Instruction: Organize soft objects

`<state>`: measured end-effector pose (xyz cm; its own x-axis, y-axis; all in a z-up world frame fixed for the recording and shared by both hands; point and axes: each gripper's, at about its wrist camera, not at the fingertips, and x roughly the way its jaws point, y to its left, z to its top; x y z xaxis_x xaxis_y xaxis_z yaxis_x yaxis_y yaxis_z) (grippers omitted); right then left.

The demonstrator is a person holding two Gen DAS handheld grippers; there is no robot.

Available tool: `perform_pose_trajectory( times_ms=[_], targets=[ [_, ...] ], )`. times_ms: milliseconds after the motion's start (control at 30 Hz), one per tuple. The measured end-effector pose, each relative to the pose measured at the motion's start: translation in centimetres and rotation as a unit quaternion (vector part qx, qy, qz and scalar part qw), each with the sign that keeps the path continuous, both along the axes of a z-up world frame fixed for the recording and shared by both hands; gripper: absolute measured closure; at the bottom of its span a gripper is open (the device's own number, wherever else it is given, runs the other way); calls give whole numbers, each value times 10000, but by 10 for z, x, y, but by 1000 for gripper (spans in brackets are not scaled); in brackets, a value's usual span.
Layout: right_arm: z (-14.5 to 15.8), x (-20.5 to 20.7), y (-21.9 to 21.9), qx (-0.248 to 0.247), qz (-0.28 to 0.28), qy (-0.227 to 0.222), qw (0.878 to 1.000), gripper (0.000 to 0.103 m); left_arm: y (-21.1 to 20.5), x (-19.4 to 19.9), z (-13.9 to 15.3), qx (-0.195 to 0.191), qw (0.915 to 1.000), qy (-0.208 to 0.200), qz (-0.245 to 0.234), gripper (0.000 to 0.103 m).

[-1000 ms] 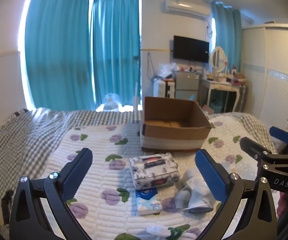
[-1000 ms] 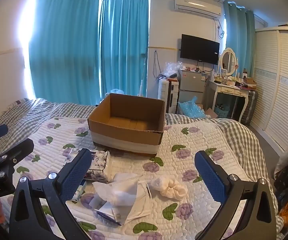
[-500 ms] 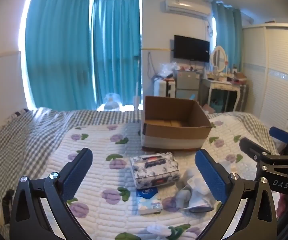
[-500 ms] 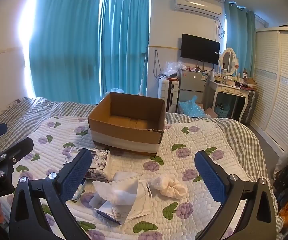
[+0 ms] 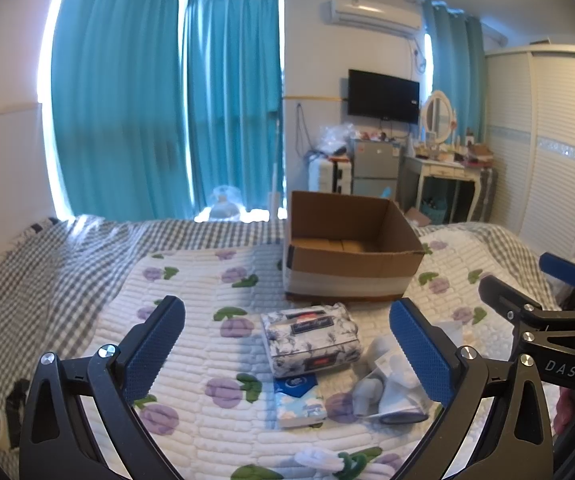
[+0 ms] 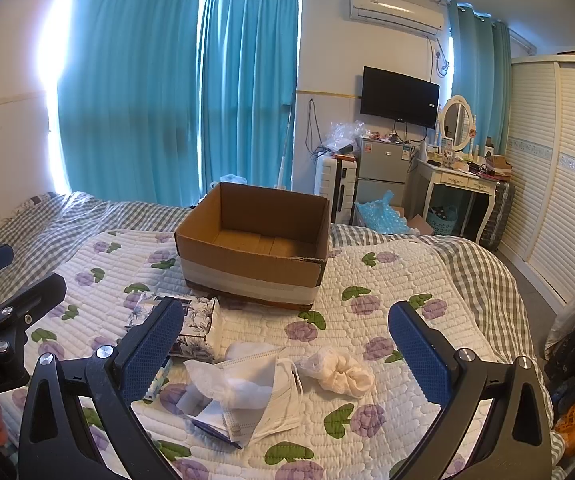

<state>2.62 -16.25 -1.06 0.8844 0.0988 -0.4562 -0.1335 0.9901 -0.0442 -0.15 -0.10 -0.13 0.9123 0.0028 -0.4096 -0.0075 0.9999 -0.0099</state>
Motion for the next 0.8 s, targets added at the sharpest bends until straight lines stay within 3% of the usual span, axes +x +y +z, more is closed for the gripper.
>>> perform_pose_trajectory(
  times_ms=[800],
  targets=[
    [-1, -1, 1, -21, 20, 20, 10000, 0, 2, 0, -1, 15, 10000, 18, -5, 0]
  ],
)
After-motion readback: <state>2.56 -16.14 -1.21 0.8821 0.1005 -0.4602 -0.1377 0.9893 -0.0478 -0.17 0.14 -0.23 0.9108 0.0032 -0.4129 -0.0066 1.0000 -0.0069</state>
